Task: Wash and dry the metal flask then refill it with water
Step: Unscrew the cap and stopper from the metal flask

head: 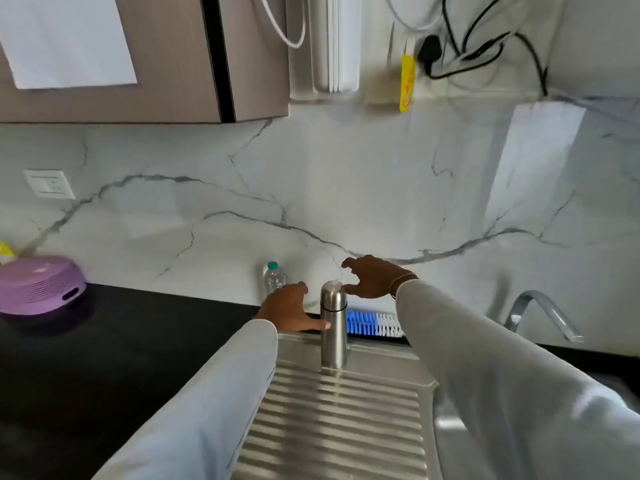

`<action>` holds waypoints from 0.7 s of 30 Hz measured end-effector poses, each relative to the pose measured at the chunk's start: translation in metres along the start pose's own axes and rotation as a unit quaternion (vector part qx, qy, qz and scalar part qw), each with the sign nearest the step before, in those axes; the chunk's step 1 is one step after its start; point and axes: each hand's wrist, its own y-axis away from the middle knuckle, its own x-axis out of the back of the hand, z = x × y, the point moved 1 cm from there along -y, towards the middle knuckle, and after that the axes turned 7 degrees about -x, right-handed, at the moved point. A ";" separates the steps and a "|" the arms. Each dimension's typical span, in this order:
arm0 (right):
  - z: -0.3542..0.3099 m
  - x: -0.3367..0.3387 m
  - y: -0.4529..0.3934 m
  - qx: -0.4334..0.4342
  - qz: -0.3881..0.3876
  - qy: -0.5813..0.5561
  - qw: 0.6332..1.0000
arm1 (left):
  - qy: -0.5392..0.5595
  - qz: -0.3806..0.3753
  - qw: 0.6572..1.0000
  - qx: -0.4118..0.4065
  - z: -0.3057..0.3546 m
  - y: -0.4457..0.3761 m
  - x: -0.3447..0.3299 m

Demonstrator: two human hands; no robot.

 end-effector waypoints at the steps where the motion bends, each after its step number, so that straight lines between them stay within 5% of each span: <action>1: -0.004 -0.006 -0.004 0.001 -0.009 0.000 1.000 | 0.007 -0.017 1.000 0.005 -0.005 -0.004 -0.007; 10: -0.025 -0.046 -0.026 0.010 0.012 0.032 0.999 | 0.122 -0.067 0.990 0.032 -0.029 -0.038 -0.076; 21: -0.035 -0.062 -0.026 -0.010 0.155 0.145 0.977 | 0.221 0.059 0.963 0.139 -0.013 -0.052 -0.121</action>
